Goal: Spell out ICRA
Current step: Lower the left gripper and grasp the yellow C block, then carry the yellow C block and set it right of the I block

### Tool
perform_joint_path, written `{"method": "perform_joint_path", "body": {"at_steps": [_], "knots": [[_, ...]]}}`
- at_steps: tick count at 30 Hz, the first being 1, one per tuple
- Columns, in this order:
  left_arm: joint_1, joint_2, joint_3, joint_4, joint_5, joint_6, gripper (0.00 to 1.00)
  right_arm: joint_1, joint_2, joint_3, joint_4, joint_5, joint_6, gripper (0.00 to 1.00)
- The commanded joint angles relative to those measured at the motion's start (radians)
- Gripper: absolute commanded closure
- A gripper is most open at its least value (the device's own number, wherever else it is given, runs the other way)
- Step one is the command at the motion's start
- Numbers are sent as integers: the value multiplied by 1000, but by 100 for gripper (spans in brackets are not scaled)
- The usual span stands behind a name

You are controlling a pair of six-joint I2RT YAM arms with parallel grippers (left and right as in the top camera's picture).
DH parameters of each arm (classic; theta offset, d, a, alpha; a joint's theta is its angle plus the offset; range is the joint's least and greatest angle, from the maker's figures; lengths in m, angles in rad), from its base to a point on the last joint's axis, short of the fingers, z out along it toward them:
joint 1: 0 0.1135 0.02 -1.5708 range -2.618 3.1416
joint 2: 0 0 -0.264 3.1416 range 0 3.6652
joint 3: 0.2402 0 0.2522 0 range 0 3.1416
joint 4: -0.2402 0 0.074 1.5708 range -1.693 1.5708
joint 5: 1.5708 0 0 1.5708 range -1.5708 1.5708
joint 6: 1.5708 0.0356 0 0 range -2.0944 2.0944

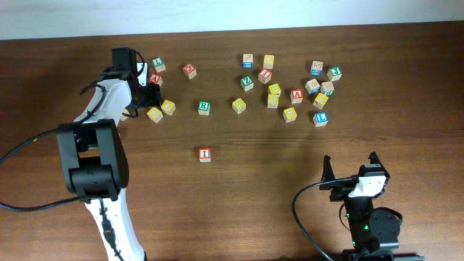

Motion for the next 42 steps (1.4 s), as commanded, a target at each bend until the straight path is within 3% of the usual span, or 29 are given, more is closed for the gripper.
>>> {"method": "perform_joint_path", "body": {"at_steps": [1,4,6,16,22,31,35,38,42], "knots": [[4,10,10,13,11,8,27,-6,-5,-5,-6,9,-2,2],[4,10,10,16,11,8,35,-6,-5,-5,-6,9,-2,2],[4,10,10,17,11,8,49,-6,-5,-5,-6,9,-2,2],[4,9,10,14,12,-1,69,-6,-5,-5,-6,9,-2,2],[4,9,25,-18,12,-1,71,-6,-5,-5,-6,9,-2,2],[4,5,297,-320,72,-54,75,-6,-5,-5,-6,9,-2,2],[4,5,323,-393,74,-54,76,-6,-5,-5,-6,9,-2,2],[4,5,354,-468,95,-147,76,-6,-5,-5,-6,9,-2,2],[-1,5,420,-619,352,-148,80,-6,-5,-5,-6,9,-2,2]]}}
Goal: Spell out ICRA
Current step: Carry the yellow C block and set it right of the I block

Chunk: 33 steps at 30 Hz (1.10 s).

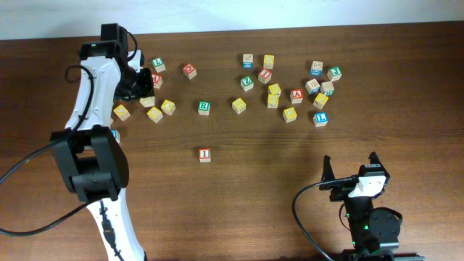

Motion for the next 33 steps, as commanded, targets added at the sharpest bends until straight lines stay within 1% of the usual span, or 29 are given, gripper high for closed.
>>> {"method": "perform_joint_path", "body": {"at_steps": [1,3,4,7,9,12,15,16,19,23,27,29,33], "knots": [[-7,5,59,-103,285,-29,80,-6,-5,-5,-6,9,-2,2],[-28,5,59,-171,380,-31,80,-6,-5,-5,-6,9,-2,2],[-61,5,59,-227,408,-31,80,-6,-5,-5,-6,9,-2,2],[-164,5,57,-300,406,-31,81,-6,-5,-5,-6,9,-2,2],[-239,5,54,-315,382,-32,86,-6,-5,-5,-6,9,-3,2],[-356,5,13,-314,275,-95,83,-6,-5,-5,-6,9,-2,2],[-462,5,-66,-272,265,-117,84,-6,-5,-5,-6,9,-2,2],[-478,5,-81,-254,257,-123,83,-6,-5,-5,-6,9,-3,2],[-509,5,-140,-197,86,-293,84,-6,-5,-5,-6,9,-3,2],[-514,5,-216,-96,56,-397,84,-6,-5,-5,-6,9,-3,2],[-530,5,-306,-35,18,-405,83,-6,-5,-5,-6,9,-2,2],[-529,5,-306,-33,4,-404,83,-6,-5,-5,-6,9,-2,2],[-531,5,-307,-35,-95,-404,83,-6,-5,-5,-6,9,-2,2]]}}
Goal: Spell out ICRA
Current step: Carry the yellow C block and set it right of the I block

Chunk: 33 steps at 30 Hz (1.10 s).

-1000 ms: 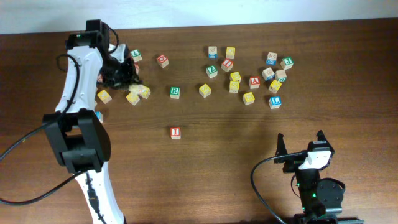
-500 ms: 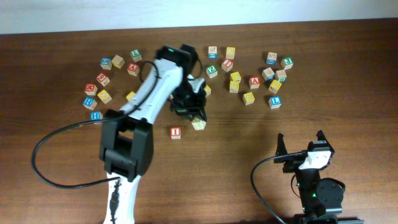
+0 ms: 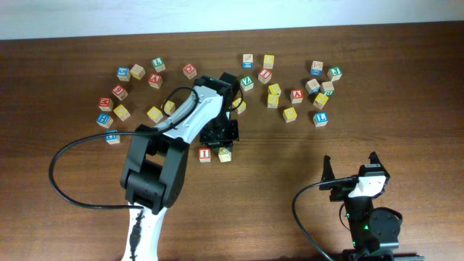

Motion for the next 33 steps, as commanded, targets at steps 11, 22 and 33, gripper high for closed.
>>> {"method": "perform_joint_path", "body": {"at_steps": [11,22,33], "knots": [[-4,3,-9,1,-171,-45,80,-6,-5,-5,-6,9,-3,2],[-14,3,-9,-5,-195,-50,72,-6,-5,-5,-6,9,-3,2],[-22,3,16,-29,-184,-8,74,-6,-5,-5,-6,9,-3,2]]}}
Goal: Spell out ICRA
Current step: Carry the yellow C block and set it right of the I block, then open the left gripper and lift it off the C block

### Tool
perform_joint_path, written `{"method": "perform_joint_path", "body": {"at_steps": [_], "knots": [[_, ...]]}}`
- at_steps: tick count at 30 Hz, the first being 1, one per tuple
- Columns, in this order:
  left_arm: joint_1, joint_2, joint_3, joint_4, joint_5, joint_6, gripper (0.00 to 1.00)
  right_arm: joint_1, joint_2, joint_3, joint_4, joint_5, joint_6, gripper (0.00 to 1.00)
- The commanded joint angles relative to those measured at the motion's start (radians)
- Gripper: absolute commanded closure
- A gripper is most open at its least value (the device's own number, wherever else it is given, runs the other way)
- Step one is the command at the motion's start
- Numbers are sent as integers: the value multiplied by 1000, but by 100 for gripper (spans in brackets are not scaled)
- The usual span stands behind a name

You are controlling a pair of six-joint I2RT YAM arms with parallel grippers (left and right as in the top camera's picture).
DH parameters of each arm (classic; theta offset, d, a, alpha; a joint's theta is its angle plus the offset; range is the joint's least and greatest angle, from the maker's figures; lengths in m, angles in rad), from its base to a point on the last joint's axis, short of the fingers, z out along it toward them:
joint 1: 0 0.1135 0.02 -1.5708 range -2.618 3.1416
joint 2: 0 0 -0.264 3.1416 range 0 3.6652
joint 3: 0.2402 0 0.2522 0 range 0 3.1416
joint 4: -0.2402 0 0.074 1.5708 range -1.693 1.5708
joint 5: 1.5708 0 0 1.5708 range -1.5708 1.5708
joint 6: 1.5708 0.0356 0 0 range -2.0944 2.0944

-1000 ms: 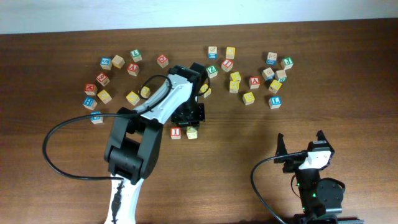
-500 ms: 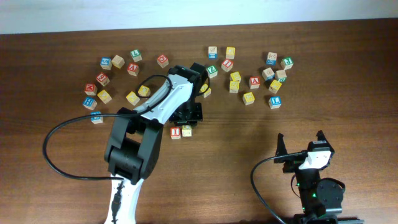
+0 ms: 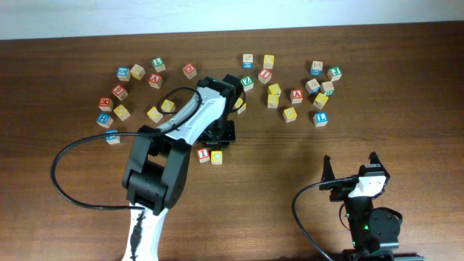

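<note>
A red-lettered I block [image 3: 204,154] lies mid-table. Touching its right side is a yellow block [image 3: 217,156]; its letter is too small to read. My left gripper [image 3: 219,147] points down over that yellow block and seems shut on it, though the fingers are mostly hidden under the wrist. The left arm [image 3: 190,116] stretches across the table and covers the spot behind the I block. My right gripper [image 3: 351,166] rests open and empty at the front right, far from all blocks.
Several loose letter blocks lie at the back left around a red one [image 3: 154,80]. A second group sits at the back right around a red one [image 3: 296,95]. A blue block [image 3: 112,135] lies alone at the left.
The yellow block has shifted left from a small gap beside the I block to right against it. My left gripper shifted slightly with it. The right arm is unchanged.
My left gripper was first among the back-left blocks, and was still there a moment later with the arm swung further left. Then it was at mid-table with a yellow block just right of the I block. Now that block sits against the I.
</note>
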Motion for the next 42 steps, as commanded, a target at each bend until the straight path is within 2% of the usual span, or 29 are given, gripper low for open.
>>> {"method": "perform_joint_path", "body": {"at_steps": [1,8,11,12,17,21,42], "knots": [[-5,7,50,-26,-3,33,74,-6,-5,-5,-6,9,-2,2],[56,7,295,-179,-19,32,75,-6,-5,-5,-6,9,-2,2],[116,11,276,-235,-26,32,85,-6,-5,-5,-6,9,-3,2],[125,11,259,-235,-26,32,92,-6,-5,-5,-6,9,-3,2],[132,11,103,-158,-26,32,100,-6,-5,-5,-6,9,-2,2],[132,11,69,-82,11,32,100,-6,-5,-5,-6,9,-3,2],[105,11,67,-148,31,32,100,-6,-5,-5,-6,9,-3,2]]}}
